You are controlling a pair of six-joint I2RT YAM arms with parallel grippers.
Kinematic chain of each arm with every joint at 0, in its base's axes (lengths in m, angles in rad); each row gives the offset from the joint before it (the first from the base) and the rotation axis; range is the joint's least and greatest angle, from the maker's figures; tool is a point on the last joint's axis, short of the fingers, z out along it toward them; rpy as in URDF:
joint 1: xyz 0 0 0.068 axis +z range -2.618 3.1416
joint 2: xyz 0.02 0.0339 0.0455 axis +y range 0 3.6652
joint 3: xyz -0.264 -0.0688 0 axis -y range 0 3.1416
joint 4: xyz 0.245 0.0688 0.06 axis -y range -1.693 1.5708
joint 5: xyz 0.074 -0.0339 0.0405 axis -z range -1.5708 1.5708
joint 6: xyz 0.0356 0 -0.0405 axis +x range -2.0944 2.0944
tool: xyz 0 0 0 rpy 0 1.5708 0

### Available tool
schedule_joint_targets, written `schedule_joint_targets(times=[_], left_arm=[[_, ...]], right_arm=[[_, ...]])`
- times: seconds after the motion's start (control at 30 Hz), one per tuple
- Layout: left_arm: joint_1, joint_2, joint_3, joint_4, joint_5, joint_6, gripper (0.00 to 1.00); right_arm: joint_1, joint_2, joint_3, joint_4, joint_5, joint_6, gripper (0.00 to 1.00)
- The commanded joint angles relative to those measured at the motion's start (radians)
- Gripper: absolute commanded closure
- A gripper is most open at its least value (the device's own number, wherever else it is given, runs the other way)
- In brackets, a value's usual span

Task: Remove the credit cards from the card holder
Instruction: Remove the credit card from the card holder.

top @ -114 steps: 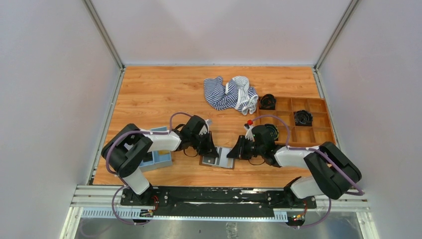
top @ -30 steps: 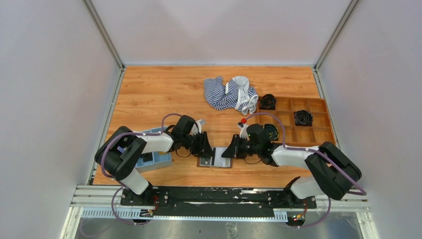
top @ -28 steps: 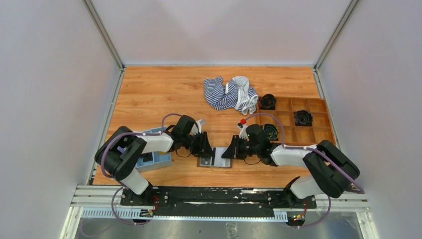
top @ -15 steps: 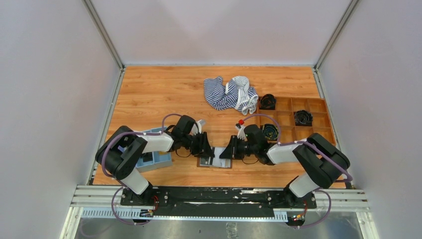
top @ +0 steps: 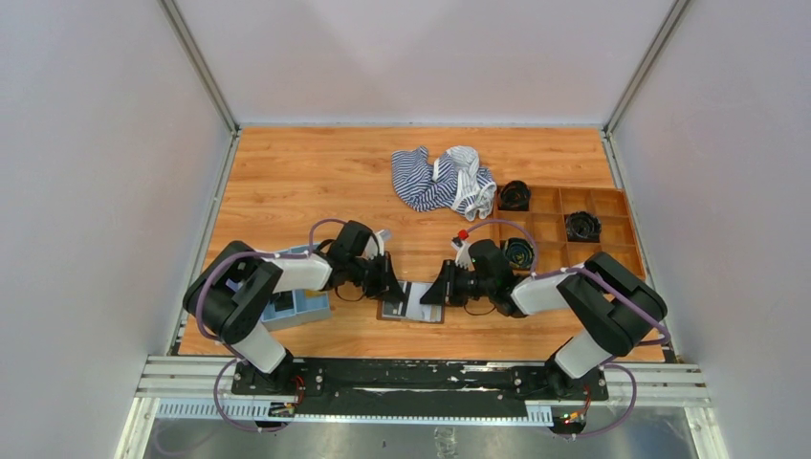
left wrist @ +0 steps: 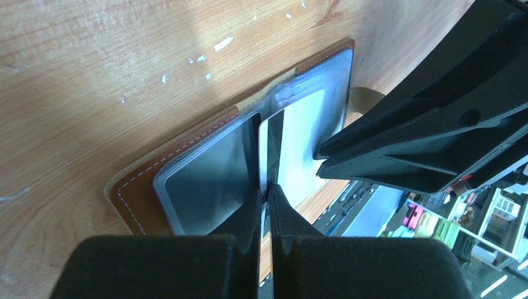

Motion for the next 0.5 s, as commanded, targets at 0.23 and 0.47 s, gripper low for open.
schedule_joint_targets(times=[0.23,0.47], left_arm=[[0.009,-0.197,0.053,-0.3,-0.152,0.081,1.0],[0.008,-0.34,0.288,-0.757,-0.403,0.237,1.0]], right_arm=[[-0.021,0.011,-0.067,-0.106,0.081,-0.035,0.81],[-0.022,-0.031,-0.036,-0.178,0.071,-0.072,0.81]])
